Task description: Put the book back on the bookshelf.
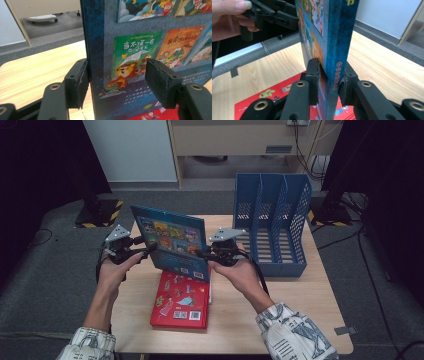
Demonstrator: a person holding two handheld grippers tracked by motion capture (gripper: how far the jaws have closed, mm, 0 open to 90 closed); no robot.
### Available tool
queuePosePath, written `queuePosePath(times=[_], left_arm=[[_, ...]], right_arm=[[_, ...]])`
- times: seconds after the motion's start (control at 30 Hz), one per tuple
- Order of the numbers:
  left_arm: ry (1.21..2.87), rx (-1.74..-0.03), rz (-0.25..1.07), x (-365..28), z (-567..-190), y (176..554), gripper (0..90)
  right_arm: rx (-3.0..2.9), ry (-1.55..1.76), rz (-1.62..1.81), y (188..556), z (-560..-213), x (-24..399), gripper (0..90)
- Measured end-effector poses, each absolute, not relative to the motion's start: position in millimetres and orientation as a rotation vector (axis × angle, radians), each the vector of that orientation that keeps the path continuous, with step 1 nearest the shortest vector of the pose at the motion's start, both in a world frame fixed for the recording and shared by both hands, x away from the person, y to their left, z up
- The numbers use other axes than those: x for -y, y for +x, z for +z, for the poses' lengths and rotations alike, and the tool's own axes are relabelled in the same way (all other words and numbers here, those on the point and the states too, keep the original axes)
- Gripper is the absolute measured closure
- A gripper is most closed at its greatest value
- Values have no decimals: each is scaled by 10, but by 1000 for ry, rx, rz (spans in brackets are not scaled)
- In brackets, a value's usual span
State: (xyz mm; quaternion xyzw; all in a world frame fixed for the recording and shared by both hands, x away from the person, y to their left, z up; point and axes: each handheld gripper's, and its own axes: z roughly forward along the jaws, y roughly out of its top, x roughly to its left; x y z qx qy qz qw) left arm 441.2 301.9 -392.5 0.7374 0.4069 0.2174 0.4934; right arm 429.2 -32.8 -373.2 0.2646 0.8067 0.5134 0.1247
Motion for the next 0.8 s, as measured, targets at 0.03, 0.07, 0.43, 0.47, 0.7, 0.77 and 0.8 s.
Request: queuePosePath(times=[0.03,0.07,0.43,0.47,0.7,0.77,0.8], left_arm=[[1785,-984,527,-3013,-3925,4414,329],[1777,-979,526,-3000,-3923,4418,309],[1774,-972,545,-2940,-3909,4418,251],[1774,-974,544,-2934,-3906,4420,243],[1784,-971,540,-2920,-3897,4424,249],[1789,-971,543,-2917,-3894,4422,248],[1790,-971,543,-2916,-3893,4423,248]], right_arm=[[-2357,763,1502,4277,-3730,326,750],[-2356,758,1504,4266,-3728,320,754],[-2342,700,1547,4168,-3668,255,714],[-2338,694,1547,4161,-3663,244,685],[-2329,656,1556,4135,-3635,179,597],[-2329,649,1573,4131,-3619,170,569],[-2327,634,1580,4131,-3602,162,534]])
